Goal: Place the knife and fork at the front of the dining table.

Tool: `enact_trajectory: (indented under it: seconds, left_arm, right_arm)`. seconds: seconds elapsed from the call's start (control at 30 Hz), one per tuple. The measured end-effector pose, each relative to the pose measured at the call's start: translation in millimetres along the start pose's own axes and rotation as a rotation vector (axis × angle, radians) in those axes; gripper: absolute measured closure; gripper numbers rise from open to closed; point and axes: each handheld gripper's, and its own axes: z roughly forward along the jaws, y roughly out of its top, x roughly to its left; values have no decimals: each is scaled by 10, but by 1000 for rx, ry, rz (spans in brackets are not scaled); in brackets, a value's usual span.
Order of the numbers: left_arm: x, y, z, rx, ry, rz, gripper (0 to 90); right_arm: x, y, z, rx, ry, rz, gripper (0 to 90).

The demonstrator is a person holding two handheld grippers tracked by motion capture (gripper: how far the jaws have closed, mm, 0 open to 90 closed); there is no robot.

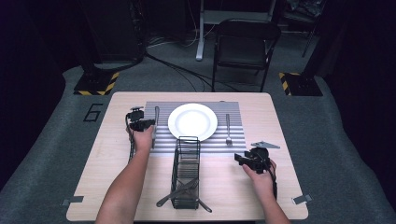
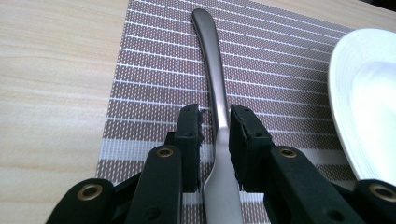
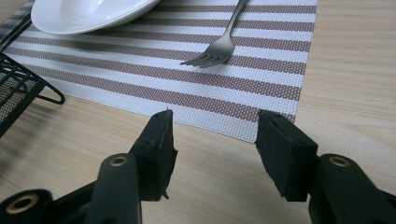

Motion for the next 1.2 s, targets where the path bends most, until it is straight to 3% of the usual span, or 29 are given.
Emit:
enact_trajectory:
  seconds: [0.2, 0.3, 0.53, 0.77, 1.03, 1.2]
  left_arm:
    - [14, 0, -116, -9, -30, 12, 705]
    - [11, 3, -162, -11, -45, 1, 644]
    - [5, 26, -281, 1, -58, 36, 578]
    - [3, 53, -498, -10, -72, 97, 512]
    - [-39, 92, -874, -26, -116, 158, 481]
    - [-59, 79, -1012, -27, -136, 201, 465]
  right_arm:
    - [-9, 1, 7, 1, 8, 1, 459]
    - [-22, 11, 14, 1, 2, -4, 458]
    - [-31, 15, 4, -2, 0, 5, 457]
    - [-56, 27, -6, -11, -8, 16, 456]
    - [-3, 38, -31, -21, -9, 7, 455]
    - [15, 44, -27, -21, -8, 7, 455]
